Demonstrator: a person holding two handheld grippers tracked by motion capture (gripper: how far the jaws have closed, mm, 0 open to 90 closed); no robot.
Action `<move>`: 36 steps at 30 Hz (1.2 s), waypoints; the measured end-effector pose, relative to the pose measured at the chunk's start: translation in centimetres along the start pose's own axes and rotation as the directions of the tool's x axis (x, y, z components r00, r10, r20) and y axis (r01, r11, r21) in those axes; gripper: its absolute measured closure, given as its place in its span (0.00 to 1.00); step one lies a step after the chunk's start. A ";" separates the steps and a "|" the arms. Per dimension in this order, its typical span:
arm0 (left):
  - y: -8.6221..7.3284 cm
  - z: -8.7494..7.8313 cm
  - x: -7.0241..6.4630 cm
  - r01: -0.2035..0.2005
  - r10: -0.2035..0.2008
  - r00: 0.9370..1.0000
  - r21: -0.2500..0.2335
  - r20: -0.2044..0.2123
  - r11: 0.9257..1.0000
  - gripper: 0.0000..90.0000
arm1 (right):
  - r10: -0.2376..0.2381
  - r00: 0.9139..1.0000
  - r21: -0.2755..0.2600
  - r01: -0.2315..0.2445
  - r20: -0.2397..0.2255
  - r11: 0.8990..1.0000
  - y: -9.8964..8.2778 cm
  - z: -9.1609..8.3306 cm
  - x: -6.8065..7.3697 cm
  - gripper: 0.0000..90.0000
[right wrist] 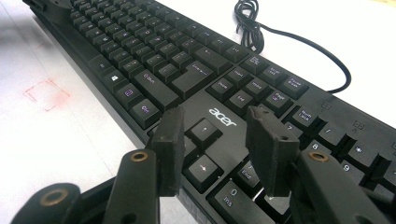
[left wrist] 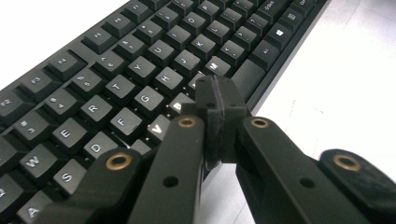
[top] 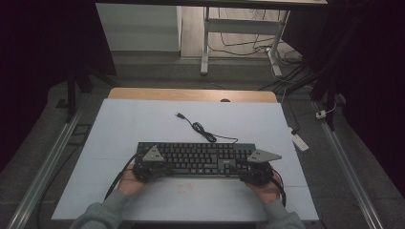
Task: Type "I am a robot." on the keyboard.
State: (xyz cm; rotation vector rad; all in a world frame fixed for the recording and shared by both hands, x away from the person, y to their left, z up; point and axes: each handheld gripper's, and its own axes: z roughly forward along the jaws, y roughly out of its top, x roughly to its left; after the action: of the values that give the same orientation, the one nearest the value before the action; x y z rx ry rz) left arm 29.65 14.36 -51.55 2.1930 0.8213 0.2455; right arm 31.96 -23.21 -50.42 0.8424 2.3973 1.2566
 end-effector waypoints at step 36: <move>0.0 -0.1 -0.3 0.015 -0.016 0.999 -0.031 -0.033 0.999 0.90 | -0.008 1.000 0.005 0.008 0.000 1.000 0.0 0.1 0.2 0.62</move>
State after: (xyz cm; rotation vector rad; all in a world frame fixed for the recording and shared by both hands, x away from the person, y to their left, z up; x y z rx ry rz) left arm 29.39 14.26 -51.44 2.1582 0.8480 0.2859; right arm 31.88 -23.05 -50.48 0.8337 2.4029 1.2482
